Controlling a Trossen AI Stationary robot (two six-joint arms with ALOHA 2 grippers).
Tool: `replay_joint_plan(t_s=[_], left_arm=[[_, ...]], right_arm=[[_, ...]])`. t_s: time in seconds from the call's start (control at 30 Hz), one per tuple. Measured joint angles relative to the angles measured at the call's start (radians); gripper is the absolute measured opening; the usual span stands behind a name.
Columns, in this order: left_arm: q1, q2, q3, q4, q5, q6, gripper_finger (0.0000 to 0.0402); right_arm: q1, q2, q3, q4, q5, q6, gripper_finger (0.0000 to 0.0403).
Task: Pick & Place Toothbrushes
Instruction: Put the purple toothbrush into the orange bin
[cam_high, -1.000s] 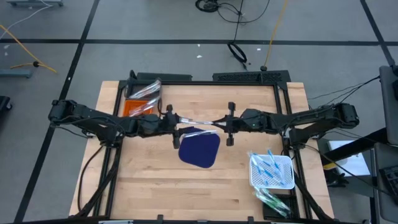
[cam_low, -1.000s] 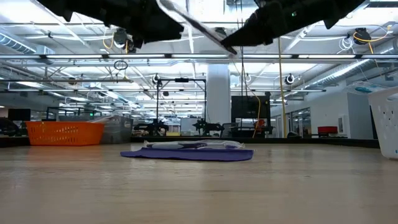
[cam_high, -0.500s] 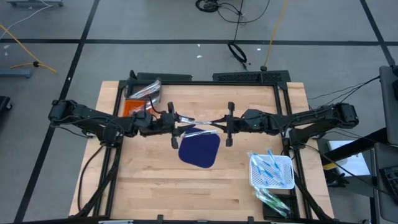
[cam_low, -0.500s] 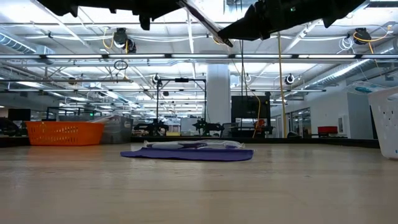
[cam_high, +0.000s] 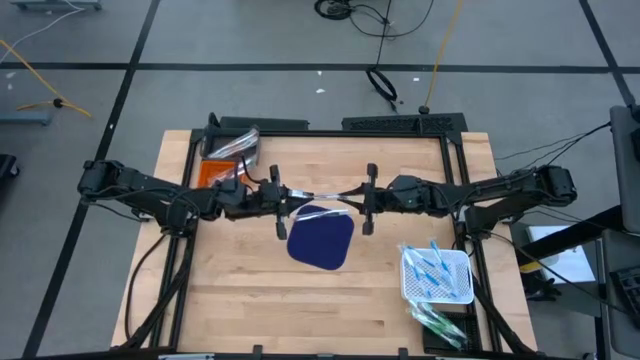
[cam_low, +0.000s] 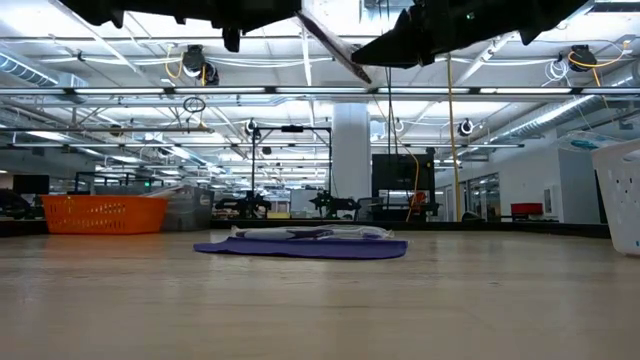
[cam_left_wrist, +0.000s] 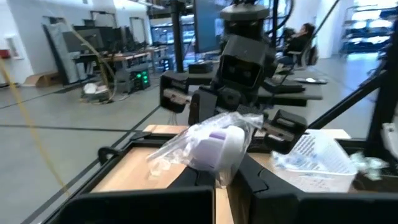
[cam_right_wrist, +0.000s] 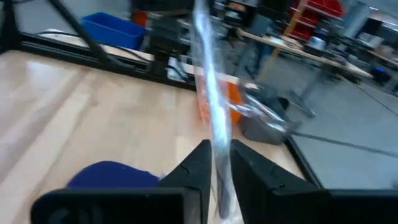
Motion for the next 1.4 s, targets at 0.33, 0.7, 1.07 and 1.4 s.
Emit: replay_joint_plan(t_s=[0.33, 0.7, 1.07, 1.4], left_arm=[[0.000, -0.097, 0.006, -0.253, -0.216, -0.008, 0.0003], [0.072, -0.336, 0.117, -1.109, -0.525, -0.379, 0.0002], [0.280, -0.271, 0.271, -1.696, -0.377, -0.583, 0.0002], [0.453, -0.147, 0.274, -1.843, -0.253, -0.520, 0.0002]], right_arm=[[0.000, 0.000, 0.000, -0.094, 0.134, 0.035, 0.0098], [0.000, 0.000, 0.000, -0.122, 0.130, 0.069, 0.0105], [0.000, 0.000, -0.048, -0.069, 0.130, 0.065, 0.0105], [0.000, 0.000, -0.082, -0.013, 0.130, 0.063, 0.0104]])
